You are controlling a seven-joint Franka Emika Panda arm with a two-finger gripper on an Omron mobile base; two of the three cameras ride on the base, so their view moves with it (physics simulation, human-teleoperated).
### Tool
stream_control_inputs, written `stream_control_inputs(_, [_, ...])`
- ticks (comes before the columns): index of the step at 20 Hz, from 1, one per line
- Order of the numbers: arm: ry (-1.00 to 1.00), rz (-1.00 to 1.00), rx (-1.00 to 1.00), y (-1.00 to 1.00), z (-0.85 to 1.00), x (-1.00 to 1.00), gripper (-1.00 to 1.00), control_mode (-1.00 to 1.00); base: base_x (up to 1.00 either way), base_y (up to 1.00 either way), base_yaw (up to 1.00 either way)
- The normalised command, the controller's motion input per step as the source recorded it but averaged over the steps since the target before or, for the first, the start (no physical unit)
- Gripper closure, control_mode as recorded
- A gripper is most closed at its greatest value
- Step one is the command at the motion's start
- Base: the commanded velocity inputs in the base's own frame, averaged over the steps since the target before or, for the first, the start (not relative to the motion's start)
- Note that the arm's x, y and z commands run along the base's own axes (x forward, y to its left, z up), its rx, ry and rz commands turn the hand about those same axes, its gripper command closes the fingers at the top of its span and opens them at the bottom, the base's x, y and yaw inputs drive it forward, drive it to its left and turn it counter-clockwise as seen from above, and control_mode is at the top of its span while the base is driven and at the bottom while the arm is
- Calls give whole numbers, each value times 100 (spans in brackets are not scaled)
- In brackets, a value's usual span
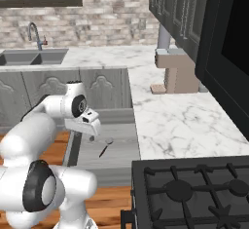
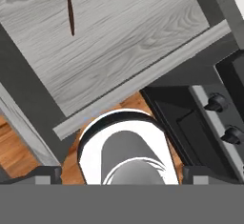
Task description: Organize the utensils by type. Pick up the wooden spoons from the counter and place them in the open cabinet. Then pick up the metallic utensils from the counter and place them in the open drawer.
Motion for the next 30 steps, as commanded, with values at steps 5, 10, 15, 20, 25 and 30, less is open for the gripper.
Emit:
stream_control_inputs(5, [-10, -3, 0, 0, 11, -48, -100, -100, 0, 0, 0])
stream_control_inputs(10, [0, 0, 0, 0, 0, 0, -100, -100, 0, 0, 0])
stream_control_inputs(15, [0, 0, 1, 0, 0, -12, -100, 100, -11, 0, 0])
stream_control_inputs(20, [0, 0, 0, 0, 0, 0, -100, 100, -79, 0, 4])
stream_control_inputs(25, [0, 0, 0, 0, 0, 0, -100, 100, -45, 0, 81])
stream_control_inputs(30, [0, 0, 0, 0, 0, 0, -100, 100, -11, 0, 100])
